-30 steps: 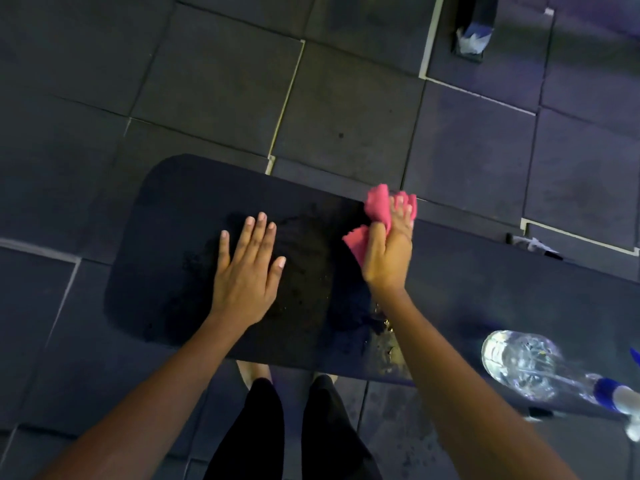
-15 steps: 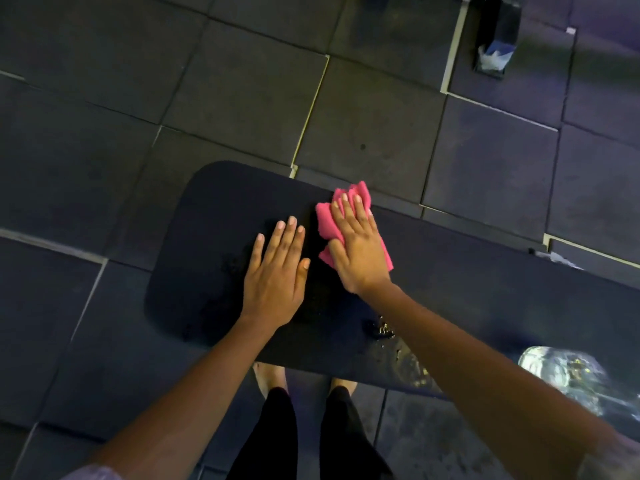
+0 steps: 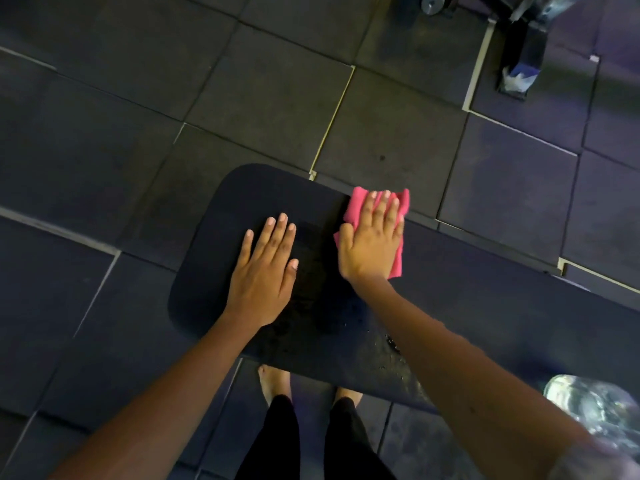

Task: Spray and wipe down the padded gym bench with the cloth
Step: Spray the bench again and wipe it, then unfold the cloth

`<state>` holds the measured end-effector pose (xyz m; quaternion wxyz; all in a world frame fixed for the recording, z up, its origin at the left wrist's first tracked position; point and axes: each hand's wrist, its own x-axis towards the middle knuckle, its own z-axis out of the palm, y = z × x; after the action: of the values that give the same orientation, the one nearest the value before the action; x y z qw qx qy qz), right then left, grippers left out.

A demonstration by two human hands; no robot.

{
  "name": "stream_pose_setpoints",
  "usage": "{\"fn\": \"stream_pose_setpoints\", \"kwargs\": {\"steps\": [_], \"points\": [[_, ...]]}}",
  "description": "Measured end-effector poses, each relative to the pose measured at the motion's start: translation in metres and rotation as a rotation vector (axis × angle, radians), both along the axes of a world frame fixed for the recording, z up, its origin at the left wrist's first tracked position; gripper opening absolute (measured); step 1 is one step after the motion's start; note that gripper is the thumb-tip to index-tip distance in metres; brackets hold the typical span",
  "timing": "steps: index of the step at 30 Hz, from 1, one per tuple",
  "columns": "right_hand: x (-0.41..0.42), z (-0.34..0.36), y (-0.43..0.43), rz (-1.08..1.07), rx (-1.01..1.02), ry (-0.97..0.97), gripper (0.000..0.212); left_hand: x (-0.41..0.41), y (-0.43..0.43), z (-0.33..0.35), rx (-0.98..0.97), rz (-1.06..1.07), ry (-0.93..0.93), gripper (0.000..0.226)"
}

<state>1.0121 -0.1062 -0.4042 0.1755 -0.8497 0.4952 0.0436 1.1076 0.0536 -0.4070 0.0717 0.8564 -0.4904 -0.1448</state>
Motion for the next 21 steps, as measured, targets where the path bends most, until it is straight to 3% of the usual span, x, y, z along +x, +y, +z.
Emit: {"fn": "stream_pose_setpoints", "kwargs": {"steps": [5,10,13,16,18,21], "points": [[0.026,0.004,0.011,0.251,0.003,0.002,0.077,0.001,0.022,0.003,-0.018,0.109,0.03,0.059],[0.029,0.013,0.005,0.672,0.106,-0.104,0.073,0.01,0.036,0.007,-0.018,0.107,0.032,0.06],[0.023,0.018,-0.014,0.467,0.006,-0.216,0.07,0.02,0.034,0.008,-0.055,0.169,0.044,0.06],[0.034,0.014,-0.021,0.215,0.007,-0.114,0.072,0.028,0.033,0.005,-0.054,0.221,0.048,0.062],[0.05,0.006,-0.013,0.225,0.003,0.009,0.074,0.03,0.035,0.003,-0.055,0.223,0.058,0.062],[0.078,-0.002,0.003,0.232,-0.019,0.021,0.074,0.033,0.038,0.001,-0.082,0.201,0.079,0.061]]}}
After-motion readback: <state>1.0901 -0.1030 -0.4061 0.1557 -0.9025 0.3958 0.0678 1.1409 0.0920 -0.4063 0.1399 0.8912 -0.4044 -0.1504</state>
